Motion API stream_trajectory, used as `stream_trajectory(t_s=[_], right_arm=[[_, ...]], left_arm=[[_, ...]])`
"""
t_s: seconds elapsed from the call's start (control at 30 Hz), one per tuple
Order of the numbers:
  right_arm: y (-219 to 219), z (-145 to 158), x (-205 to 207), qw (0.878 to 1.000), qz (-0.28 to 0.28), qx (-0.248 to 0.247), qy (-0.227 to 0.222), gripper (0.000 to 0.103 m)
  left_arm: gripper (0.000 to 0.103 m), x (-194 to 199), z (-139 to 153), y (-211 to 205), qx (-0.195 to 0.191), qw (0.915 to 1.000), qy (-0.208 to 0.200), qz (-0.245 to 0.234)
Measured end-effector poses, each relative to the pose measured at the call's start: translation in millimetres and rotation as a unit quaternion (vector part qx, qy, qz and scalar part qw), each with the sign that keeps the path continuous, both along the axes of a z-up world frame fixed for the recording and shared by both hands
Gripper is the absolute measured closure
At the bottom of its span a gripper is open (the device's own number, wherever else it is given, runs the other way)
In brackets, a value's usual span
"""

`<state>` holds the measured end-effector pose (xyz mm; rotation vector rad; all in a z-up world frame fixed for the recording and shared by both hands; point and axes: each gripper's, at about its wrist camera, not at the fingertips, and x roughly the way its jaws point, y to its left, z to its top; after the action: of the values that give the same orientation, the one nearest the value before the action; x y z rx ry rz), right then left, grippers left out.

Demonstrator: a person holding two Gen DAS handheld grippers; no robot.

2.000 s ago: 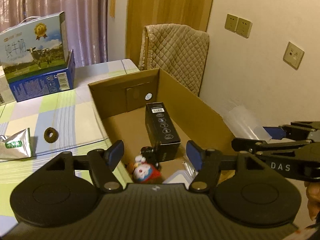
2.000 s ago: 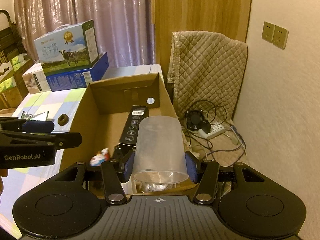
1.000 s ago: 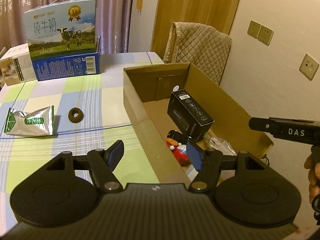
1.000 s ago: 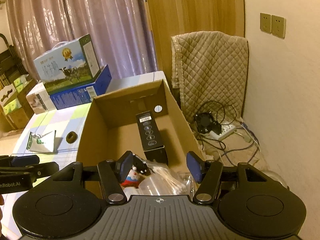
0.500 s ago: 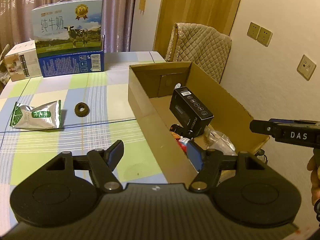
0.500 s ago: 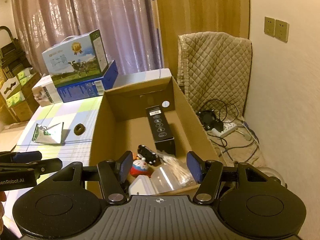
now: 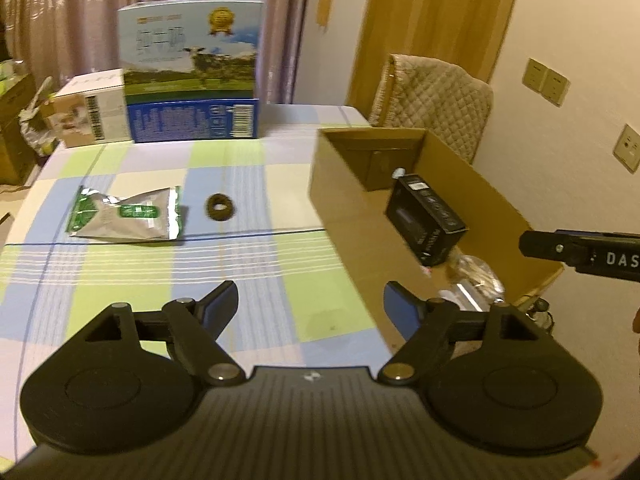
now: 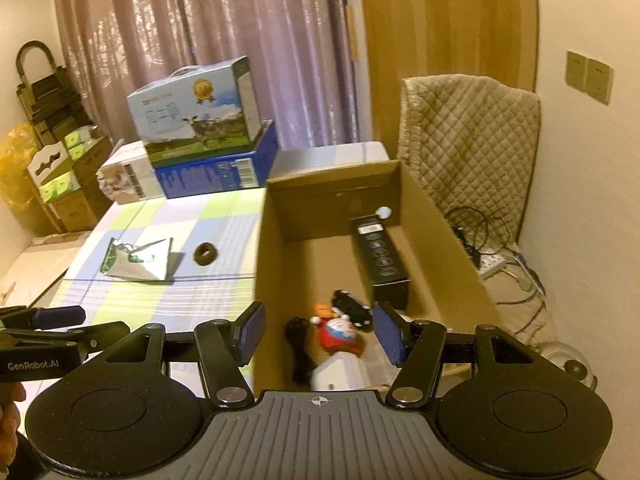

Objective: Organize objects
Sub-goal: 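Move both tools back toward the silver tea bag and brown hair tie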

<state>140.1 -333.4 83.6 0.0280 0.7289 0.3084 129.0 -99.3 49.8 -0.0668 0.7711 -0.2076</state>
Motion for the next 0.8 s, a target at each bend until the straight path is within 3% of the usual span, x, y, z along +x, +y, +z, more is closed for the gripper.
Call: stream_trajectory(t_s=[0.6, 0.8], right_arm=[[84.3, 14.8, -19.7, 0.997, 0.072, -0.014, -0.016, 0.046], [112.9, 20.1, -29.0, 0.994, 0.098, -0.028, -0.027, 0.046]], left_arm=[[0.001, -28.0, 13.5, 102.8, 0.038, 0.9972, -0.014, 0.063], [0.001, -36.5, 20.2, 129.9, 0.046, 0.9959, -0.016, 0.076]])
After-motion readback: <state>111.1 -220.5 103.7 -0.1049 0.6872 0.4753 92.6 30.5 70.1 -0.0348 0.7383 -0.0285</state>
